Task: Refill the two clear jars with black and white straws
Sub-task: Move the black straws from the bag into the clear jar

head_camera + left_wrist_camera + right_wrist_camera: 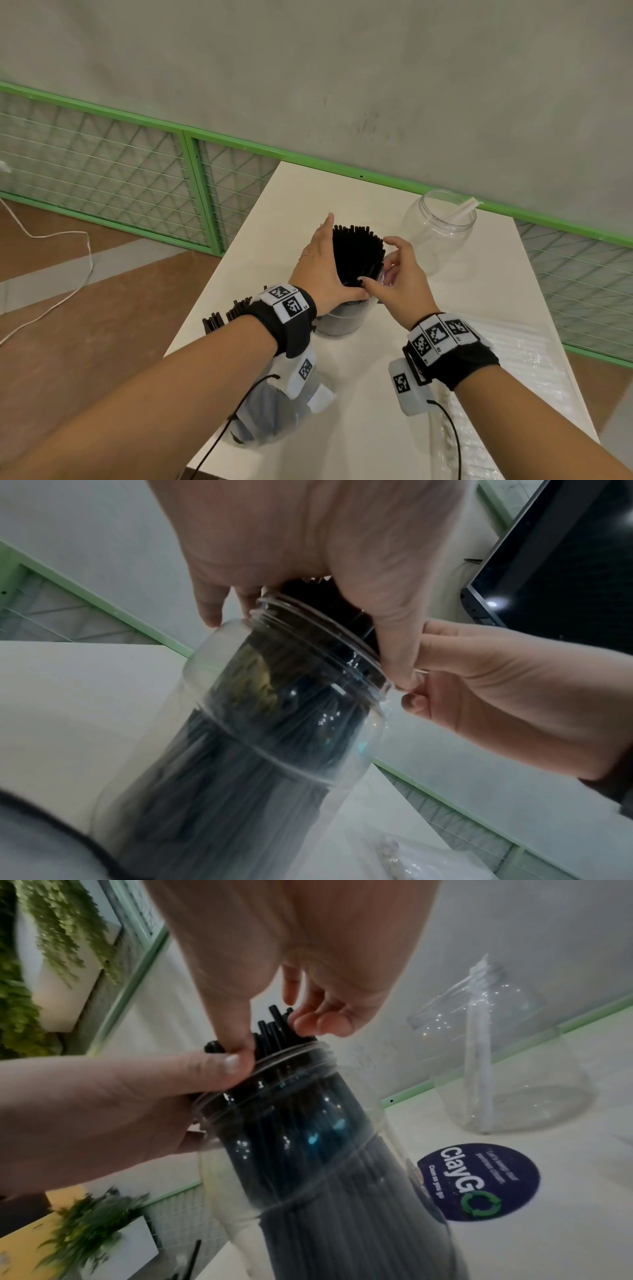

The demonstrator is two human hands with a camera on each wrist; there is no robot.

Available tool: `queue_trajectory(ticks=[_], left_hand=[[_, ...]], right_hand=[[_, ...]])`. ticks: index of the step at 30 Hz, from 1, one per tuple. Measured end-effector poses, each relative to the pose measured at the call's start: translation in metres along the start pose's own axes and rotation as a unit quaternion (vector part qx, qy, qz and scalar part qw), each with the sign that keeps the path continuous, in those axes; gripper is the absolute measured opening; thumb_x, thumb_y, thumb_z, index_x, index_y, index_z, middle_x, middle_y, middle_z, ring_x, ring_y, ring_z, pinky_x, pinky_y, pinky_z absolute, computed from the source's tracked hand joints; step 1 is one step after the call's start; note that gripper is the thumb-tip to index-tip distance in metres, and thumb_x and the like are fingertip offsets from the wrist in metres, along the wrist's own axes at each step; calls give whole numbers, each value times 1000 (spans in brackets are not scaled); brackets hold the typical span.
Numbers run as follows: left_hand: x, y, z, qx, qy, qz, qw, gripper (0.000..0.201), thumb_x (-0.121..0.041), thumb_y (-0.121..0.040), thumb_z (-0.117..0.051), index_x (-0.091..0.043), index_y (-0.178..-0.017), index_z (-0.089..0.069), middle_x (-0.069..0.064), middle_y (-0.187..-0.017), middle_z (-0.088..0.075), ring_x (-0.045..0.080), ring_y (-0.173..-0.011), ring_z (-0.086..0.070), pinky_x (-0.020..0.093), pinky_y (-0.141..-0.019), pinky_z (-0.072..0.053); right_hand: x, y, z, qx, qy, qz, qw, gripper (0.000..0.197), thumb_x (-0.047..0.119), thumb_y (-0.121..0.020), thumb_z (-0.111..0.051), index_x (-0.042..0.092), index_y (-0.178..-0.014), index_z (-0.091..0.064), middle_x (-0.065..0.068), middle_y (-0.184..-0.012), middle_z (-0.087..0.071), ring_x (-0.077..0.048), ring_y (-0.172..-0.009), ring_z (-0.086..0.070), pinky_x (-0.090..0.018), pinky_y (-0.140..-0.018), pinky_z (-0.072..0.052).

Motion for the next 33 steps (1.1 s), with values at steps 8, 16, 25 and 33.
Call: queue_trajectory(ticks=[8,16,25,33], left_hand=[[7,-9,12,4,-22,24,999,114,-55,-70,-72,-35,-147,10,9,-146,-39,31,-130,-38,43,-102,-39],[20,-27,31,75,17,41,996,87,-31,-86,-67,-31,-150,-8,12,-146,-41,27,-131,-43,29,-104,-33],[20,-37,39,146,39,54,987,63,-26,-94,-50,-40,-147,-19,11,-146,-42,24,-124,-45,32,-105,-32],[12,-33,36,178,105,71,976,69,-19,-96,-46,-36,-150,-7,3,-158,-15,20,-145,-13,38,-117,-14]], right_hand=[[6,-16,-2,-8,-53,-54,997,86,31,-66,-86,24,-133,-32,0,-86,-42,-17,-75,-49,-29,-70,-48],[7,-29,-5,133,-6,-71,989,109,51,-56,-87,23,-145,-30,-5,-145,-41,-24,-134,-40,-45,-111,-36],[20,-36,-15,66,18,-33,997,93,33,-62,-88,18,-137,-34,3,-119,-53,-14,-107,-50,-23,-87,-41],[16,-32,-14,91,-30,-75,993,123,52,-52,-87,28,-148,-16,-5,-143,-36,-21,-132,-41,-40,-110,-37]])
Point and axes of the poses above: each hand's wrist, its own y-axis away from the middle knuckle, its own z-axis out of the back of the hand, x = y × z, the point moved 1 cm from there along -y, towards the middle knuckle
